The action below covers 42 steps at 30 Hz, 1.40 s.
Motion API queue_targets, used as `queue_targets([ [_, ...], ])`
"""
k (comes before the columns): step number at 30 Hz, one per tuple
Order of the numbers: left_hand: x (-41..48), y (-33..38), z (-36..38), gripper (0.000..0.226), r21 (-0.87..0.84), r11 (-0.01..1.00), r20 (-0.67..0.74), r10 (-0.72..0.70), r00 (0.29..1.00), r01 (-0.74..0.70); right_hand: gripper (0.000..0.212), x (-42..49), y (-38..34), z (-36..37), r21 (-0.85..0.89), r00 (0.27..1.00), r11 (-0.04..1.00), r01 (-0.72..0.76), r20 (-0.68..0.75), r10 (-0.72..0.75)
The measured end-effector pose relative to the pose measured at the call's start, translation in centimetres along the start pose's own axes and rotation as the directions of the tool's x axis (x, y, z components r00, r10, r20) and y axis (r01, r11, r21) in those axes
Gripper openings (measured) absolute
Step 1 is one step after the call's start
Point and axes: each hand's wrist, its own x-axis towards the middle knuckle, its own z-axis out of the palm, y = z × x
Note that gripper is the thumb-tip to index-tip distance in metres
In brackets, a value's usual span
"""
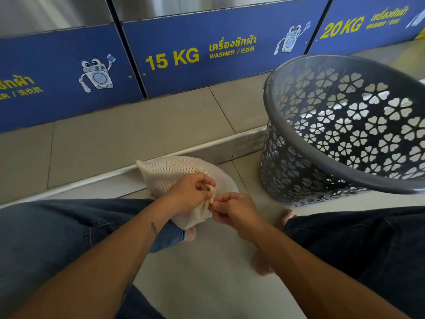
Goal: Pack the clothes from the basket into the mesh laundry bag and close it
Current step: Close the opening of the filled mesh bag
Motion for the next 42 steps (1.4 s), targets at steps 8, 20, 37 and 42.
queue_targets([
  [8, 0.0, 0.2, 0.2, 0.017, 0.034, 0.999, -0.039, -0.015, 0.999, 0.016, 0.016, 0.5, 0.7, 0.0, -0.266, 0.997, 0.961, 0.072, 0.014, -0.071],
  [20, -0.7, 0.2, 0.0, 0.048, 0.037, 0.999, 0.174, -0.040, 0.984, 0.034, 0.017, 0.4, 1.6, 0.3, -0.308, 0.981, 0.936, 0.172, -0.035, -0.191],
  [37, -0.2, -0.9, 0.7, 0.046, 0.111, 0.993, 0.150, 0.016, 0.989, -0.033, 0.012, 1.2, 2.9, 1.1, -0.491, 0.905, 0.801, 0.344, -0.054, -0.422],
  [42, -0.2, -1.3, 0.8, 0.040, 0.029, 1.000, 0.090, -0.009, 0.996, 0.007, 0.021, 1.5, 2.5, 0.7, -0.521, 0.921, 0.786, 0.333, 0.002, -0.389],
])
